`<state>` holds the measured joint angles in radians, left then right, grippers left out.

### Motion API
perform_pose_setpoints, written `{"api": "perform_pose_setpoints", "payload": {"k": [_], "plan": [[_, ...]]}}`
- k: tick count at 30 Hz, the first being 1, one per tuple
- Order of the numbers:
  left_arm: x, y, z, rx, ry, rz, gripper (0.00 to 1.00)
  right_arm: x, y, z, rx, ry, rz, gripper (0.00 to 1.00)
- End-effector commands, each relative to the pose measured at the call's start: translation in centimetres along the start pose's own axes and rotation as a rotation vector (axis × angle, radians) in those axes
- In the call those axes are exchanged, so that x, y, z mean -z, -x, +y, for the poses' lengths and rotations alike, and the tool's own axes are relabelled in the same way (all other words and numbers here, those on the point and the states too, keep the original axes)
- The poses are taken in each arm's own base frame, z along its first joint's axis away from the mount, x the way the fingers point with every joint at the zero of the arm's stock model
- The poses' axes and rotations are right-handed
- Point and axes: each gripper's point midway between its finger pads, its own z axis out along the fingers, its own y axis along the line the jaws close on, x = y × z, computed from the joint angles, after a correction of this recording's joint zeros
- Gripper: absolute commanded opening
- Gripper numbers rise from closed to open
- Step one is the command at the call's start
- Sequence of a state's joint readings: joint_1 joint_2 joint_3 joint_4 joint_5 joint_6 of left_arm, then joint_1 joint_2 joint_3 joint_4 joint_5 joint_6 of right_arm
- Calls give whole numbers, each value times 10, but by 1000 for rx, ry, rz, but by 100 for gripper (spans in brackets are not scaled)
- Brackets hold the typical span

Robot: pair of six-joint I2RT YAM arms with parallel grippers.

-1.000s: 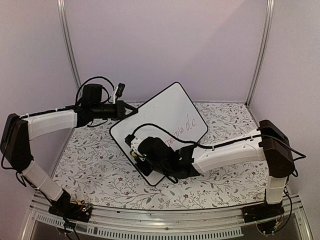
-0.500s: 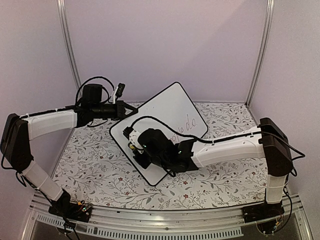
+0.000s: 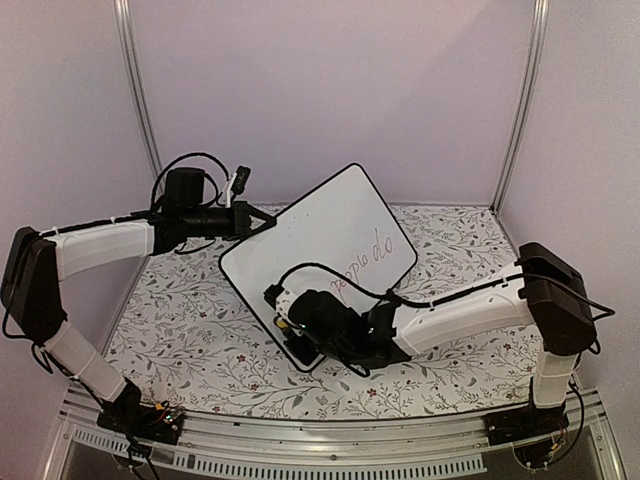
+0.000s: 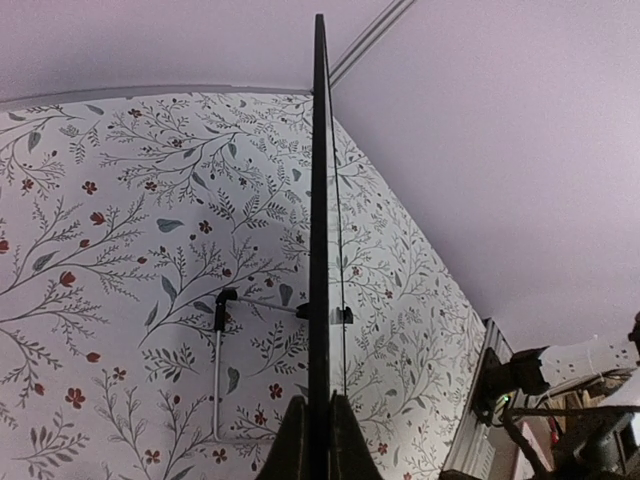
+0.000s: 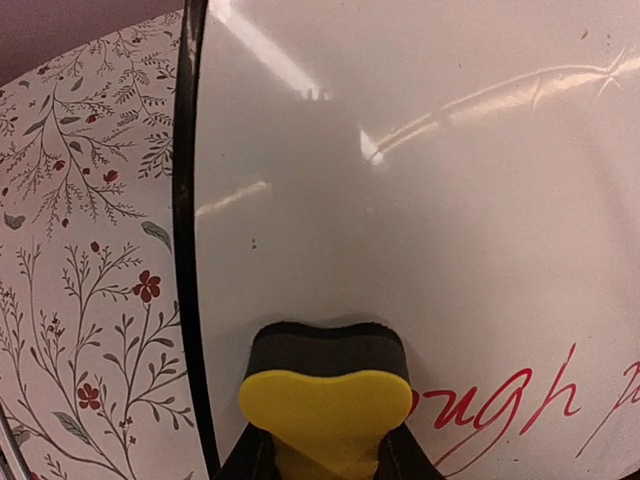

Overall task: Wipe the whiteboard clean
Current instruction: Erase the whiteboard at the center of the board.

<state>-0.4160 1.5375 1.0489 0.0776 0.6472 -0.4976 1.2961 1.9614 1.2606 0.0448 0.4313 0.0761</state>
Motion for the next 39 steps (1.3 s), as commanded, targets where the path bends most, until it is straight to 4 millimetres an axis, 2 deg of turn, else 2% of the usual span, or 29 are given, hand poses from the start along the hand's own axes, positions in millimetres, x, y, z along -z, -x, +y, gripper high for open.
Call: {"api": "perform_pose_setpoints", "payload": {"k": [1,8,12,20,23,27,33,36,39], "plan": [[4,11,-20,-52,-55,-33,0,2,-41,-12,1,-37,110,0],[4,11,-20,-52,-53,-34,0,12,-53,-19,5,-53,150,0],[4,11,-20,-53,-53,-34,0,25,-49,-26,14,-74,160,0],[3,10,-19,-50,-53,-31,0,76,-8,-66,34,-190,81,0],[3,10,-19,-49,-53,-30,0,83,0,-71,35,-196,61,0],[3,10,-19,-50,-52,-30,0,77,9,-64,26,-176,40,0],[2,8,-20,-52,-53,-27,0,60,50,-42,-13,-101,-85,0],[1,8,-21,-55,-53,-26,0,44,63,-32,11,-85,-98,0],[2,8,-21,-54,-53,-26,0,23,67,-26,47,-66,-96,0]]}}
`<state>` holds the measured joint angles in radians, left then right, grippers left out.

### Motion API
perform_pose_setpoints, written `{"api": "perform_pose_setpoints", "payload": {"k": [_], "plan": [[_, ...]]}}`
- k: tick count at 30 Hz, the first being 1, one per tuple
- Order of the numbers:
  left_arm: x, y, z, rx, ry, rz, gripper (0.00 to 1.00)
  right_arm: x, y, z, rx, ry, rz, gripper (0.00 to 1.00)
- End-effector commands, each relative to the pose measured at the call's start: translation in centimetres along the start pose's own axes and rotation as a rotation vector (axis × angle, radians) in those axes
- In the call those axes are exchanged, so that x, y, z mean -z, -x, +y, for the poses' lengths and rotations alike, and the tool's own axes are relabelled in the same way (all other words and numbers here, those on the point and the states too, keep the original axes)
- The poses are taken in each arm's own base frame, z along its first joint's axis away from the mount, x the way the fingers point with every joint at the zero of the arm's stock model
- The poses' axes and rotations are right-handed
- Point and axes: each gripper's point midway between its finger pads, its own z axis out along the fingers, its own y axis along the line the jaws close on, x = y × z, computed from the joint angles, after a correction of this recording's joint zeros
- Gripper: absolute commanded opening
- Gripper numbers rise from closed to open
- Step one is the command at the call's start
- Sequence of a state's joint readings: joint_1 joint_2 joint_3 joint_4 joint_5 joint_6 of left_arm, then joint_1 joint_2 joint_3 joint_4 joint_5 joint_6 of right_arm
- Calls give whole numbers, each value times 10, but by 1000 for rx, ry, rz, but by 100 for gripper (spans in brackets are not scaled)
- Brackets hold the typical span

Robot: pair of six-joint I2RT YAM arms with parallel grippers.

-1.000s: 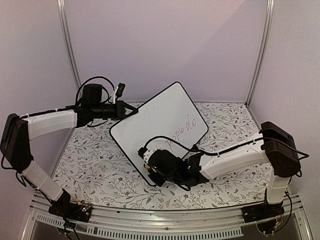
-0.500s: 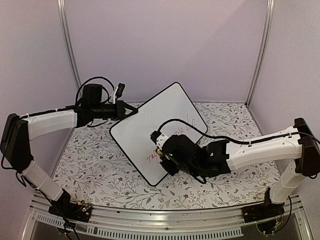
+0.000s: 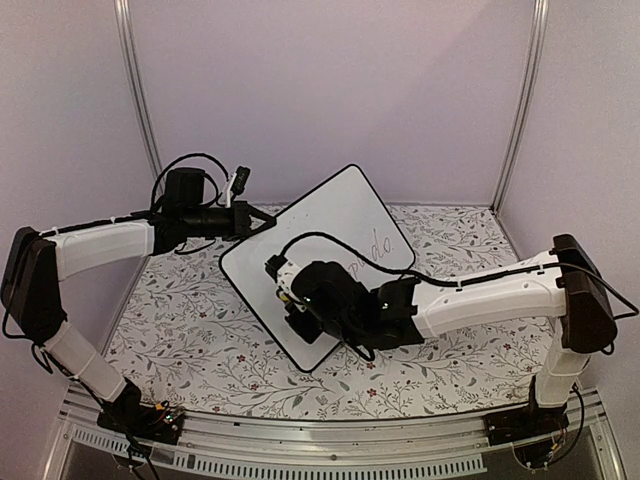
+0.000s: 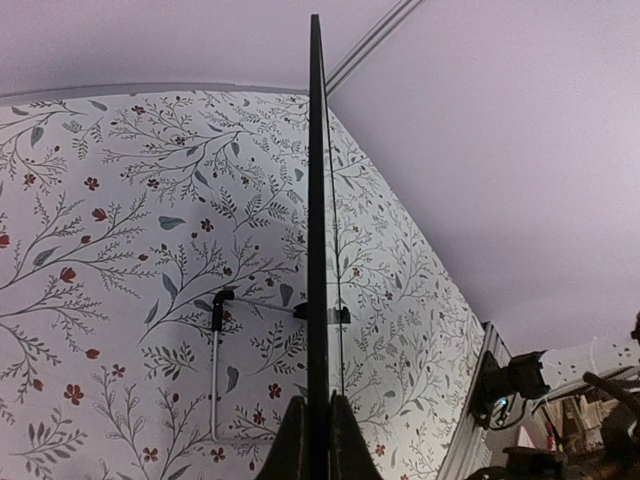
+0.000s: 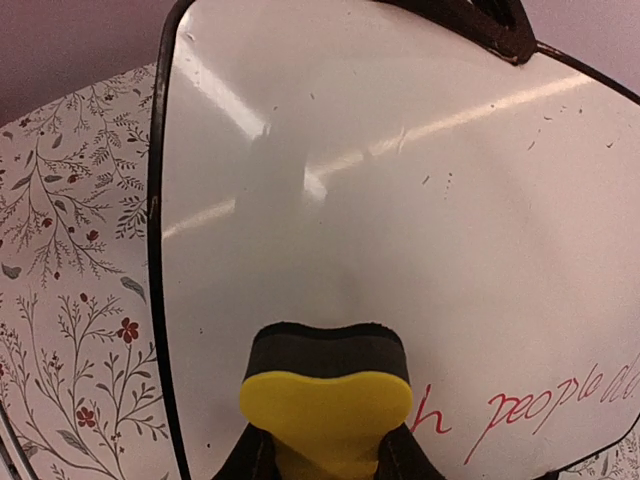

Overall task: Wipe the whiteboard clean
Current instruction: Erase the whiteboard at the center of the board.

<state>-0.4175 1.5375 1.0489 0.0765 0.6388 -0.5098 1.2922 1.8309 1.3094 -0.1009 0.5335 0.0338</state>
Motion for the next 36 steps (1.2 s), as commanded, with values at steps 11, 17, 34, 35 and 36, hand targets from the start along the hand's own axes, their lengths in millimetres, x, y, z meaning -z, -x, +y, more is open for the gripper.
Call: {"api": "perform_pose_setpoints", "payload": {"k": [11,17,34,35,36], "plan": [[3,9,-22,-70,-61,-26,0,-57,5,6,14,72,-14,0],[3,9,-21,-68,-60,-26,0,-60,-28,12,18,97,49,0],[2,8,-21,-67,-59,-25,0,-38,-88,11,-6,86,181,0],[2,8,-21,-67,-58,-25,0,-36,-89,11,-7,85,184,0],[3,9,-21,-67,-58,-26,0,-35,-89,10,-7,83,186,0]]}}
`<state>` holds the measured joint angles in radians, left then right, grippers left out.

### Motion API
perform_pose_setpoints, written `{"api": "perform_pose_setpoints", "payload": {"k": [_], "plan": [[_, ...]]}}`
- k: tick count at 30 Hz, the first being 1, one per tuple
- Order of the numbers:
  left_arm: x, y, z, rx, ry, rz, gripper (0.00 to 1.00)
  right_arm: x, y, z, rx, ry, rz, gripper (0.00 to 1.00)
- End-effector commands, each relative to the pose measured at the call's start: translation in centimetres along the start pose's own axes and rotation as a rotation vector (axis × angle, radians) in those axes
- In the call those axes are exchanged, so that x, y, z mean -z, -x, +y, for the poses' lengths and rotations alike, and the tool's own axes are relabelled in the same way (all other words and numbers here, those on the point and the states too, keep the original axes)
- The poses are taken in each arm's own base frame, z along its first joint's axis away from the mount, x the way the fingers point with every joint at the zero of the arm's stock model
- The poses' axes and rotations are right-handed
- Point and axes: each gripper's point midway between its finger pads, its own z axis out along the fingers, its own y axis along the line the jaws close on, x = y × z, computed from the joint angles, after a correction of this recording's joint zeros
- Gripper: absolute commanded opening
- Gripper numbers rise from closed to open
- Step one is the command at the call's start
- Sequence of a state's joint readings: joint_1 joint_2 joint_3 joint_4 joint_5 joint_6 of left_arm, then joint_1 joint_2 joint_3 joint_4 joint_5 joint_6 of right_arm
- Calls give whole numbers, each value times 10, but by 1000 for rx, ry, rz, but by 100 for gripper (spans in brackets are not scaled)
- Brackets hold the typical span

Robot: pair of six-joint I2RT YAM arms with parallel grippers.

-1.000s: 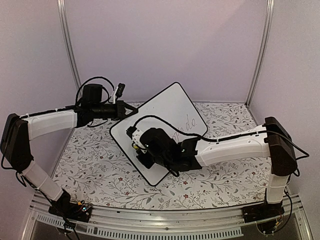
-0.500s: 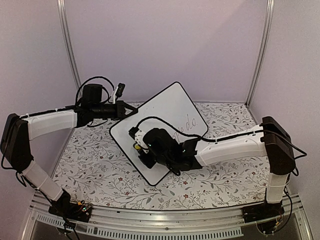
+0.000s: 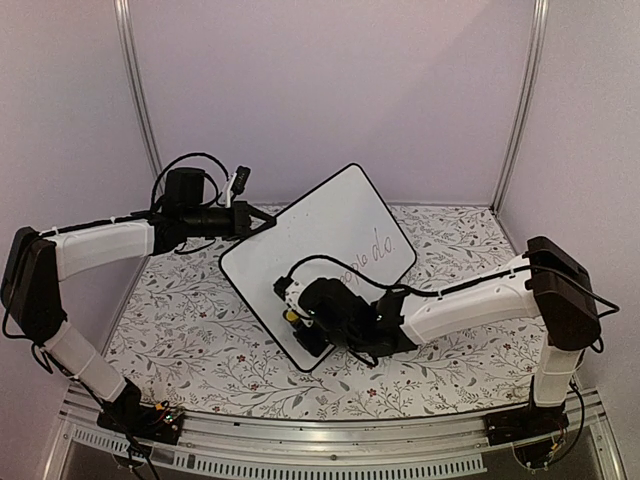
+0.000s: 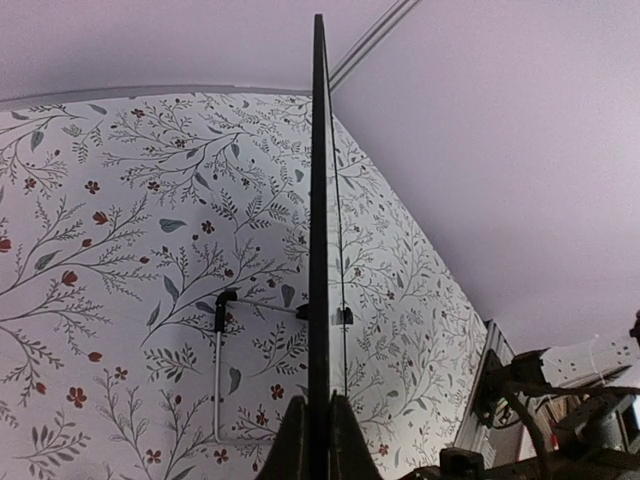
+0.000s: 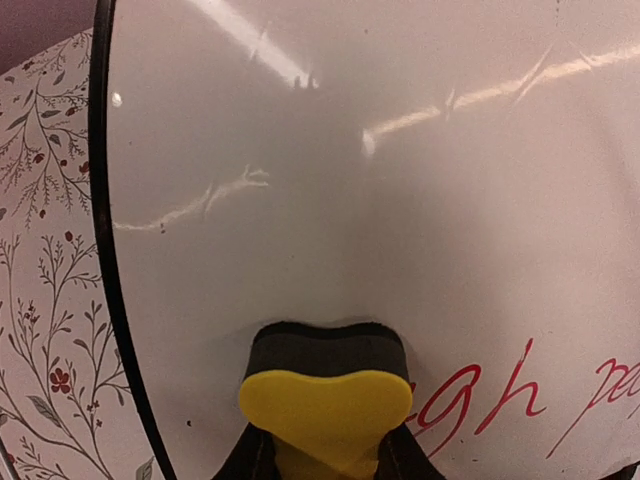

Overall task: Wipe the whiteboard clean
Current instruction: Erase the whiteboard at the center of the board.

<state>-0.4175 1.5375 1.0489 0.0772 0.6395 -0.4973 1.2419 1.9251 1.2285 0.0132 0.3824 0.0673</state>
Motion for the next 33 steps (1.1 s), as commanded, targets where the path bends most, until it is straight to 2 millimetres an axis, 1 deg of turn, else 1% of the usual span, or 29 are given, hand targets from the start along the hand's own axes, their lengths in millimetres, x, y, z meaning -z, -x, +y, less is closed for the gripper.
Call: {"api": "perform_pose_setpoints", "payload": {"k": [1,3,5,9,14,17,18,19,22,24,25,27,29,33], "plan": [[2,9,-21,-54,-56,-26,0,4,-36,-8,19,-27,109,0],[2,9,-21,-54,-57,-25,0,9,-33,-11,19,-34,104,0],[2,9,-21,-53,-56,-25,0,16,-22,-14,19,-42,82,0],[2,9,-21,-51,-56,-25,0,35,18,-15,26,-50,-4,0],[2,8,-20,-52,-57,-23,0,56,70,1,34,-13,-135,0],[2,9,-20,-53,-55,-26,0,60,91,14,67,6,-192,0],[2,9,-20,-54,-56,-26,0,58,94,19,74,12,-199,0],[2,9,-20,-54,-56,-25,0,58,101,22,72,17,-217,0],[2,8,-20,-54,-55,-24,0,47,101,34,88,37,-213,0],[2,8,-20,-52,-55,-24,0,39,98,41,97,47,-203,0],[2,9,-20,-53,-55,-25,0,32,91,44,105,49,-188,0],[2,9,-20,-52,-56,-24,0,25,85,49,110,53,-173,0],[2,9,-20,-52,-57,-24,0,19,83,53,101,63,-180,0],[2,9,-19,-50,-56,-24,0,10,71,57,101,68,-155,0]]}}
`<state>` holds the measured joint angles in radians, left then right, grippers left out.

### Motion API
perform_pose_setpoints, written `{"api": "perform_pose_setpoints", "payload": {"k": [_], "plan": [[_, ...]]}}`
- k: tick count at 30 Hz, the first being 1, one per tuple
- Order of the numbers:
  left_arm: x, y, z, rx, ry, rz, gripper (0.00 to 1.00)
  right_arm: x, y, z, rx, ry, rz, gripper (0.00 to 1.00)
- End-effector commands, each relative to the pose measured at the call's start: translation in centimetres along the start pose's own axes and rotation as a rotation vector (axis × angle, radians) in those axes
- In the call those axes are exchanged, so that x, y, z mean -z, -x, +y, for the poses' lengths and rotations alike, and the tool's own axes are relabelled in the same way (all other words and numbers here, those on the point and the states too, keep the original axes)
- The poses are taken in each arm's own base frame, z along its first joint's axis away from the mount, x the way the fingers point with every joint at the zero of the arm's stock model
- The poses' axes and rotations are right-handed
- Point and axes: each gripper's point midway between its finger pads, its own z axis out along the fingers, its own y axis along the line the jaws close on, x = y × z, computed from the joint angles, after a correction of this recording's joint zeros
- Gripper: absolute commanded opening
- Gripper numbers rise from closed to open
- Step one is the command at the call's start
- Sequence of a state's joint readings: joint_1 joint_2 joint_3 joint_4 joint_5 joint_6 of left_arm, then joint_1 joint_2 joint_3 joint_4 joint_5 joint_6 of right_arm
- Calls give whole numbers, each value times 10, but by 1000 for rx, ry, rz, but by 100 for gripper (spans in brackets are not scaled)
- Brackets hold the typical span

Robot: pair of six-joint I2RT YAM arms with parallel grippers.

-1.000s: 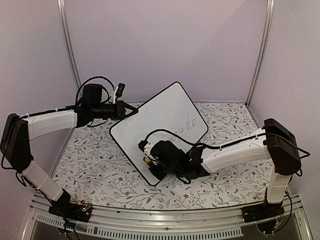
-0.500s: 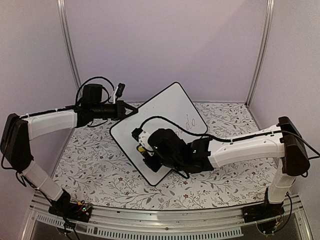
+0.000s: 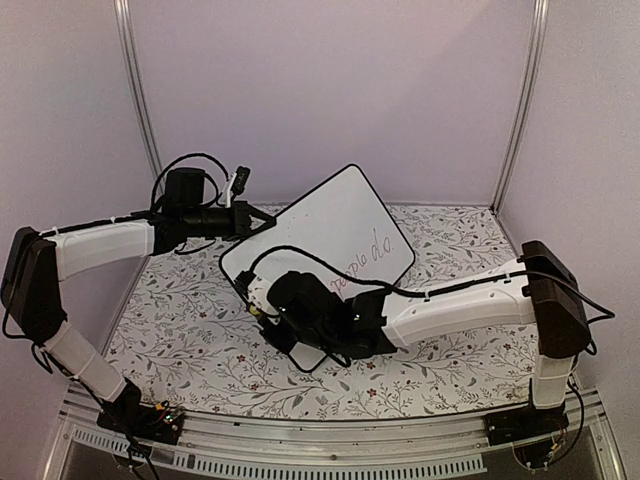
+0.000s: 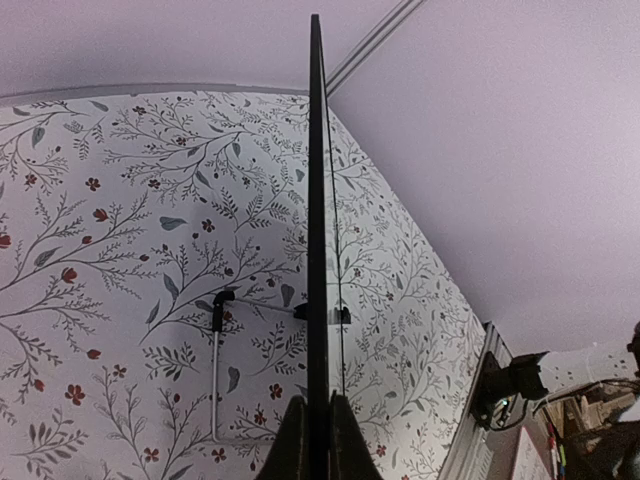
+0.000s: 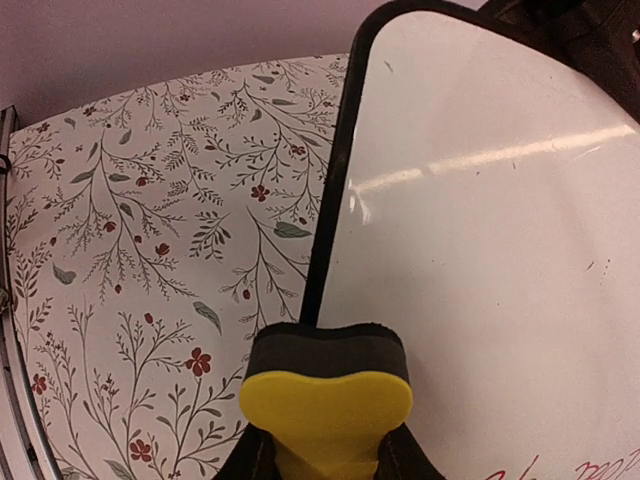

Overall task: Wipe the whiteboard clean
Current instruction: Erase the whiteboard at the center of the board.

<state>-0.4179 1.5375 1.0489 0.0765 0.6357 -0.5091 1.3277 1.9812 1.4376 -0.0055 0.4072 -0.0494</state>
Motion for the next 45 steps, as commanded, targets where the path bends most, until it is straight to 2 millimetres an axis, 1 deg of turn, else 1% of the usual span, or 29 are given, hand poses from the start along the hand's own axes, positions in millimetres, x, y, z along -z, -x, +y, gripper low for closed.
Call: {"api": "perform_pose_setpoints", "payload": {"k": [1,7,10,13,14,15,21,26,29,33,34,37,40,43,45], "plan": [[2,9,-20,-63,-60,-23,0,-7,-2,8,-10,16,-8,0],[2,9,-21,-66,-60,-24,0,-12,-29,13,-14,30,53,0],[3,9,-22,-65,-61,-25,0,-10,-45,13,-4,25,84,0],[3,9,-21,-65,-61,-26,0,-6,-58,10,-39,9,108,0],[3,9,-22,-65,-63,-25,0,-4,-70,8,-29,2,142,0],[3,9,-21,-65,-62,-24,0,-3,-75,7,-32,-2,154,0],[3,8,-22,-66,-61,-24,0,7,-97,1,-41,-24,205,0],[3,8,-22,-67,-60,-25,0,20,-100,-12,-34,-67,219,0],[2,7,-21,-66,-60,-22,0,32,-88,-24,-29,-103,194,0],[1,8,-21,-65,-61,-21,0,49,-57,-43,-29,-154,126,0],[1,8,-21,-64,-60,-21,0,53,-47,-49,-33,-166,101,0],[1,8,-21,-65,-60,-22,0,56,-25,-66,-48,-202,49,0],[2,8,-21,-65,-60,-22,0,53,-7,-79,-54,-224,2,0],[1,7,-21,-66,-60,-21,0,39,3,-86,-48,-220,-14,0],[2,8,-21,-66,-60,-23,0,26,13,-88,-56,-209,-38,0]]}}
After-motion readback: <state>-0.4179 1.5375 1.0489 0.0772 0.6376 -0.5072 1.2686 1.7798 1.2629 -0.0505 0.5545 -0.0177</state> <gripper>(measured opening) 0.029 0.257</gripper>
